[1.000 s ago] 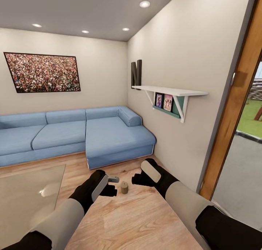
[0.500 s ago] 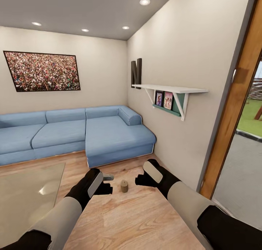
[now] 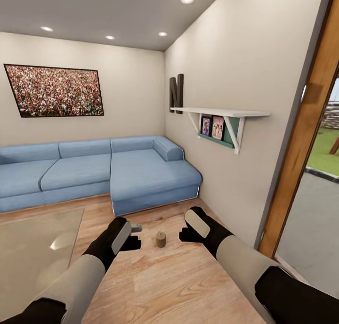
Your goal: Place each of the two pumpkins and all three candles from the living room inside a cabinet in the living room (use any cabinet), then make sure every cabinet is closed, and position the cauldron so it is next to a table in the living room.
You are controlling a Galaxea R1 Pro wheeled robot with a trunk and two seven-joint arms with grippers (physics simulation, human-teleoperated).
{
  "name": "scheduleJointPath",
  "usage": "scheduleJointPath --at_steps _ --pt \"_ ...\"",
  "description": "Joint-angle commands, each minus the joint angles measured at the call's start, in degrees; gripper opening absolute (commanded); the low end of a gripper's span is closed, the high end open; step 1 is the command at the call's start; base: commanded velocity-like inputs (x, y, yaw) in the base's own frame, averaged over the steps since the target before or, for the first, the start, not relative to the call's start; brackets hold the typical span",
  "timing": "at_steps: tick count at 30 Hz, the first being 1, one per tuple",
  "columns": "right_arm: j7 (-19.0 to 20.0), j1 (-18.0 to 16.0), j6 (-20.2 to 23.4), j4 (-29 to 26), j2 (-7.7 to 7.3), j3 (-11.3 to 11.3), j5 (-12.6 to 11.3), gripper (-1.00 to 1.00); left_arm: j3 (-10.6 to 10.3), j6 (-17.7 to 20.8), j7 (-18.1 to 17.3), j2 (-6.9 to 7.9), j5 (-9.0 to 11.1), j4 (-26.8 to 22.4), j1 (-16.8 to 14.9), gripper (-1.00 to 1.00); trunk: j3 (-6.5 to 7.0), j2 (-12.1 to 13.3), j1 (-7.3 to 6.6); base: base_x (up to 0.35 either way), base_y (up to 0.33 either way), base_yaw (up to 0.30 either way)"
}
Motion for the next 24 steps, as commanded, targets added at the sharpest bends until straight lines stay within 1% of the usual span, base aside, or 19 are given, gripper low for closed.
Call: scheduleJointPath --at_steps 1,2,5,11,18,24 --pt "-0.5 -0.1 0.1 -0.1 -0.05 0.4 -0.5 1.0 0.0 -0.1 1.2 0.01 0.7 -0.1 0.0 1.0 -0.07 -0.1 0.0 0.0 0.0 0.0" --pt "-0.5 -0.1 0.1 -0.1 -0.05 0.4 -0.5 1.0 0.3 -0.3 2.0 -0.01 0.7 -0.1 0.0 1.0 -0.07 -0.1 0.0 0.0 0.0 0.0" --pt "-0.6 -0.1 0.1 -0.1 -0.03 0.4 -0.6 1.0 0.5 -0.5 2.9 -0.07 0.7 -0.1 0.0 1.0 -0.07 -0.1 0.0 0.0 0.0 0.0" --pt "-0.4 -0.1 0.1 -0.2 0.0 0.5 -0.6 1.0 0.3 -0.6 3.2 -0.22 0.4 -0.1 0.0 1.0 -0.07 -0.1 0.0 0.027 -0.001 0.0" --pt "-0.4 -0.1 0.1 -0.5 0.34 0.6 -0.6 1.0 0.2 -0.7 3.2 -0.17 0.3 -0.1 0.0 1.0 -0.07 -0.1 0.0 0.214 -0.088 0.015" --pt "-0.5 -0.1 0.1 -0.6 0.52 0.7 -0.6 1.0 0.2 -0.8 3.2 -0.2 0.3 -0.1 0.0 1.0 -0.07 -0.1 0.0 0.264 -0.171 0.214"
